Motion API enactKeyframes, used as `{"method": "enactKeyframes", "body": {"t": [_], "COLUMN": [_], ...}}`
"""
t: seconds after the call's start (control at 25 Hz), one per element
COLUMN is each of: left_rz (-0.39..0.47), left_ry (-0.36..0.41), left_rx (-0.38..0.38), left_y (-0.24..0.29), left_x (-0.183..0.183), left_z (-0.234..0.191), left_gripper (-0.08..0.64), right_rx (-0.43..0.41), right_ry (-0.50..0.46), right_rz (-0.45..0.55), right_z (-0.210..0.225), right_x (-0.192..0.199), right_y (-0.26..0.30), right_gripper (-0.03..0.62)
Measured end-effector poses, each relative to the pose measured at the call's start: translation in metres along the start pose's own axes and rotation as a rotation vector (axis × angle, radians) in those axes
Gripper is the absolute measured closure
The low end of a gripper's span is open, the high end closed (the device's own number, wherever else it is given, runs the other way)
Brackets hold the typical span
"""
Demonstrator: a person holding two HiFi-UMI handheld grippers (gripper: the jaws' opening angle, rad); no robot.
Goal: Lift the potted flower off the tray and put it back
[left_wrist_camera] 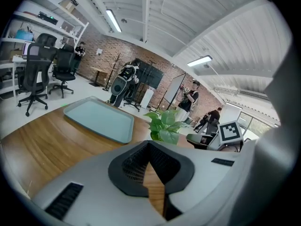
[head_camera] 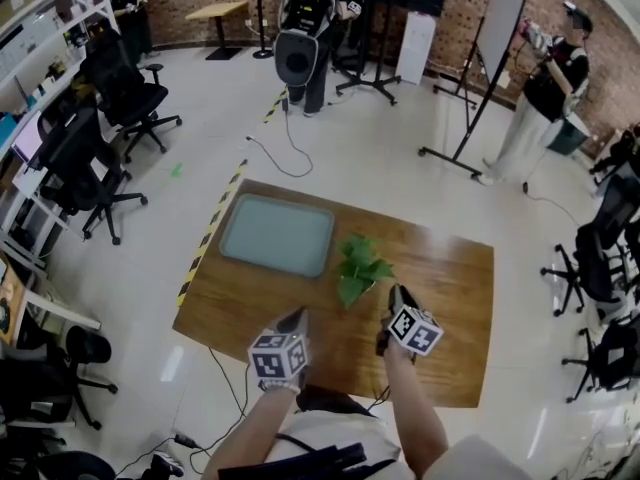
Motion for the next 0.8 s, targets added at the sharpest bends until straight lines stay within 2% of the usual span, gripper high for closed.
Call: {"method": "enactKeyframes", "body": {"t": [0.24,0.44,0.64,0.8], "left_rz": [0.04,0.077,0.104,0.12], "left_ry": [-0.009,0.047,0.062,0.067], "left_rx": [0.003,-0.036,-0.056,-0.049], "left_y": [-0.018,-0.034,-0.049,-0.06], "left_x": [0.003,0.005,0.005,0.009], "left_z": [0.005,0.0,0.0,0.001], "left_gripper": [0.565,0.565,0.565,0.563], "right_rx": [-0.081,-0.192,-0.278,-0.307], "right_ry": [-0.019,-0.002,-0.116,-0.145], "right_rz": [-0.003,-0.013,-0.065,-0.079], "right_z": [-0.02,-0.06,-0.096,-0.107], "right_x": [0.004,0.012,0.028,0.036], "right_y": [-0.038,-0.06,-0.075,-0.082], "right_gripper": [0.558,0.569,0.569,0.569]}}
Point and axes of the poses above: the fingertips, and each gripper's own axes: y forward along the fingers, z to its right, x out of its underside, the point moved 3 cm from there along -y, backward along the fingers, and after that the axes turned 1 degree about -x, right-handed, at the moved point
